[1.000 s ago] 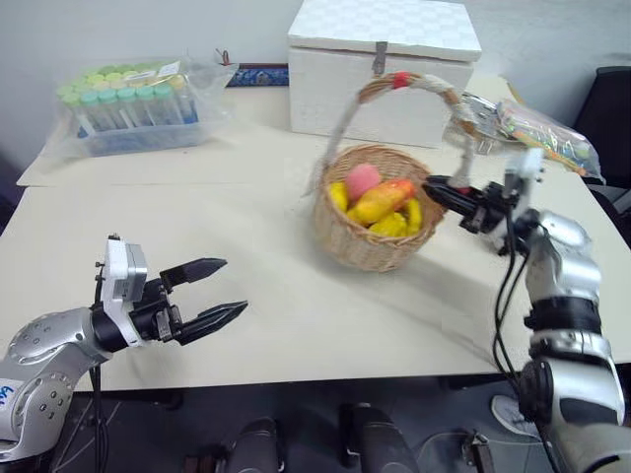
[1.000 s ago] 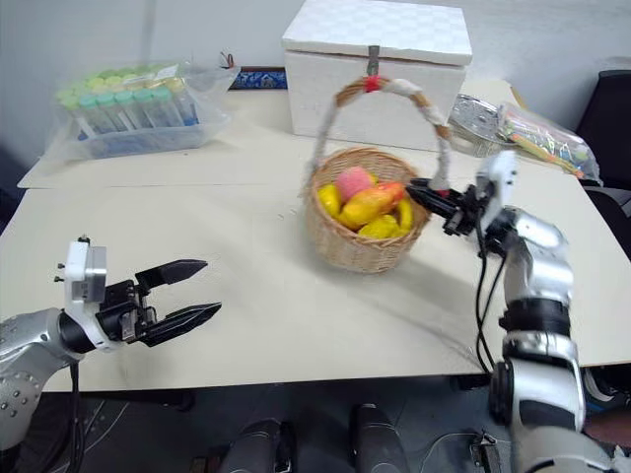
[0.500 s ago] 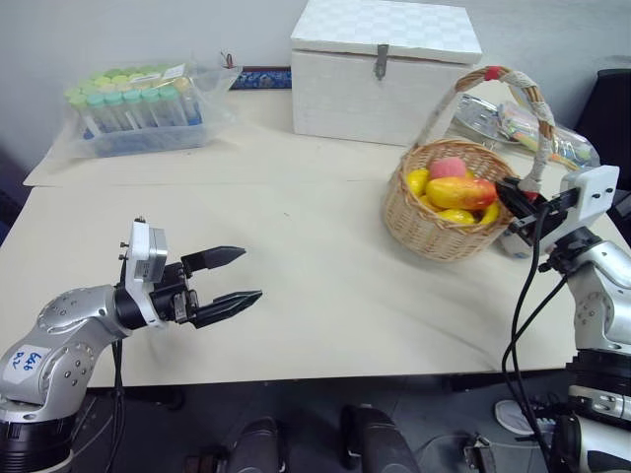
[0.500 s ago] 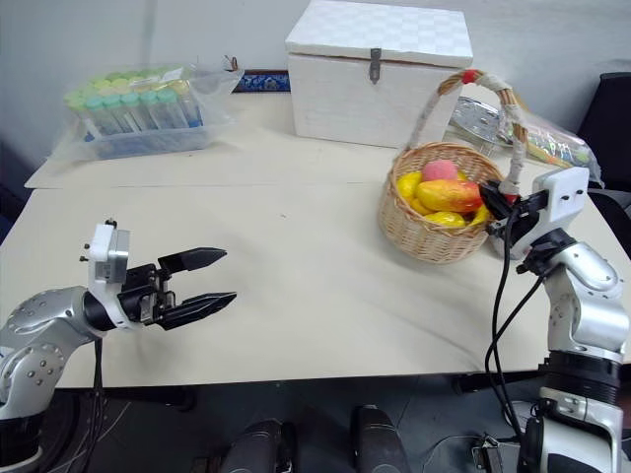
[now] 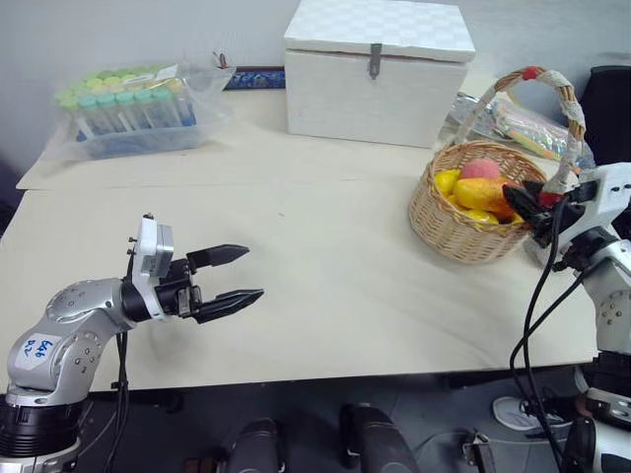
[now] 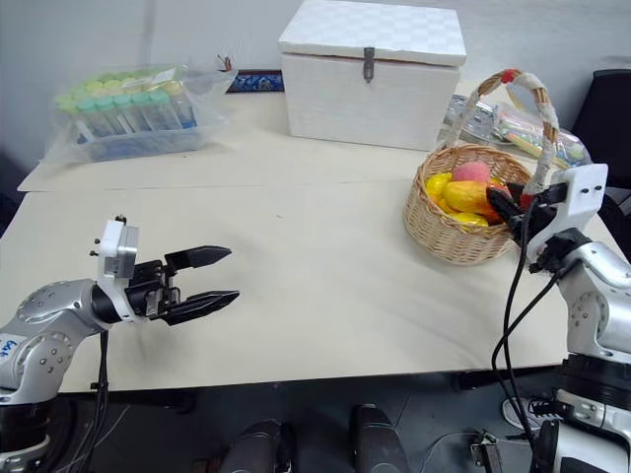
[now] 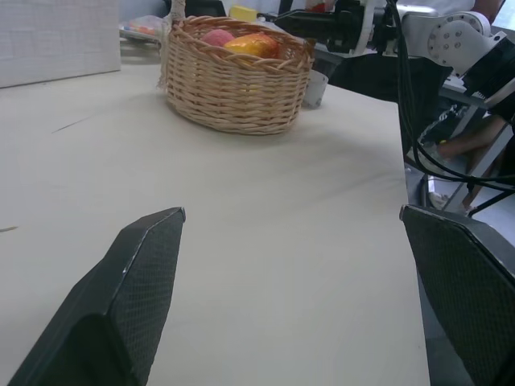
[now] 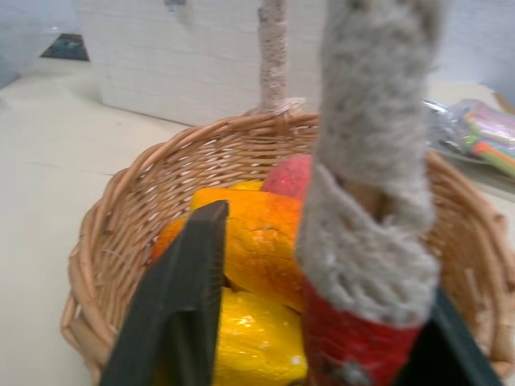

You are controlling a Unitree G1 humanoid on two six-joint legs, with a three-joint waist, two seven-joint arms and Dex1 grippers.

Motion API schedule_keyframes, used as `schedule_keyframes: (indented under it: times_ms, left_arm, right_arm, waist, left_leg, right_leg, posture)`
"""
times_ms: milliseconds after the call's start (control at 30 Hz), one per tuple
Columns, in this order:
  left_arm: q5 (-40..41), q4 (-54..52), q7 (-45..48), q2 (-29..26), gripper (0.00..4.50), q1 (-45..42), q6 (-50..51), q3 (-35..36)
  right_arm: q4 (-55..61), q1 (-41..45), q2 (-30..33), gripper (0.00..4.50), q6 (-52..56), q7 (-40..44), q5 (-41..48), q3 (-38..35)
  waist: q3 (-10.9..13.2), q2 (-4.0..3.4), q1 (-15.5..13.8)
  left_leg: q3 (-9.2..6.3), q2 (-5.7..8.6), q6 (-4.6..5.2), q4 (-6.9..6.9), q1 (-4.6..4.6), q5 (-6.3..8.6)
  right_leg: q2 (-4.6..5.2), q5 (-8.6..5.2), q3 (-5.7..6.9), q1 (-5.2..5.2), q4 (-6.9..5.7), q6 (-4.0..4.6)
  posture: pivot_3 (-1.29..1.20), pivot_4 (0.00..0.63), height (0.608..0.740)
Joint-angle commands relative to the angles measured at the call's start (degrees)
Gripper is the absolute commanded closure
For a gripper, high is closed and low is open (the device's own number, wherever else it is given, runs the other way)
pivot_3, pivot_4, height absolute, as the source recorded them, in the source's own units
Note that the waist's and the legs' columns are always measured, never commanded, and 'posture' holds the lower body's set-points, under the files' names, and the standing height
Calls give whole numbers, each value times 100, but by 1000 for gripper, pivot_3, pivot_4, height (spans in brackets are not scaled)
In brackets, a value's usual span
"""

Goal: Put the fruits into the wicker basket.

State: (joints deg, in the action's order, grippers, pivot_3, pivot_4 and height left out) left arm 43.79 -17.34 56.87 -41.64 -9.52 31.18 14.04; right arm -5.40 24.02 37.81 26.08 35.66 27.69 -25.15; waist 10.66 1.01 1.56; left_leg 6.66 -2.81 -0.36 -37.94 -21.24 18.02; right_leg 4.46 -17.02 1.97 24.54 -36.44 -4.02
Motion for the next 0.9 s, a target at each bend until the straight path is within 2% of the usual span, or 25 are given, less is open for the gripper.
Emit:
schedule_keyframes:
  times_ms: [33,167,267,367,500,633,767,900]
  left_arm:
    - [-40,-119,16,-62,0,75,-102,115]
    - [-18,-185,140,-258,0,450,-155,515]
    - [-657,168,166,-366,0,697,-914,744]
    - [-892,402,319,-407,0,1084,-1278,954]
    - [-1088,414,510,-380,0,1661,-1690,1064]
    - [-2127,475,202,-242,0,2225,-2766,890]
    - [-2763,428,-404,225,0,2617,-3447,778]
    - [-2999,163,-812,484,0,2691,-3685,737]
  right_arm:
    - [-259,-100,402,1280,-283,372,-6,-219]
    - [-99,-591,981,31,-438,1546,432,-593]
    - [-121,-1201,1289,31,-1258,2935,552,-783]
    - [-572,-1430,1505,31,-2031,3475,269,-711]
    - [-944,-1401,1478,31,-3026,3921,-10,-473]
    - [-331,-1751,1283,31,-2871,5255,237,628]
    - [-822,-780,375,31,-3895,5643,-268,1890]
    - [-1793,-39,-161,31,-4706,5681,-506,2364]
  waist:
    - [0,0,-15]
    - [0,0,-9]
    - [0,0,-10]
    - [0,0,30]
    - [0,0,58]
    - [-1,1,9]
    - [-2,3,63]
    - [-1,2,0]
  left_leg:
    - [0,2,2,-1,-1,0]
    - [2,1,13,0,-6,7]
    - [0,-2,15,1,-3,8]
    - [6,-3,47,2,12,28]
    - [22,-4,53,2,18,35]
    - [12,-10,50,0,17,37]
    - [14,-10,52,-1,18,41]
    - [14,-9,50,-1,14,40]
  right_leg:
    - [2,0,0,0,0,-1]
    - [3,1,0,0,11,-3]
    - [-2,1,5,-5,20,-4]
    - [-8,4,16,-17,27,-10]
    - [-3,7,17,-15,26,-15]
    - [-1,7,7,-19,34,-14]
    - [2,12,-3,-21,34,-10]
    - [5,17,-1,-12,29,-9]
  posture:
    - [0,150,740]
    - [0,150,740]
    - [0,150,740]
    - [0,150,740]
    - [0,150,740]
    - [0,150,740]
    - [0,150,740]
    - [0,150,740]
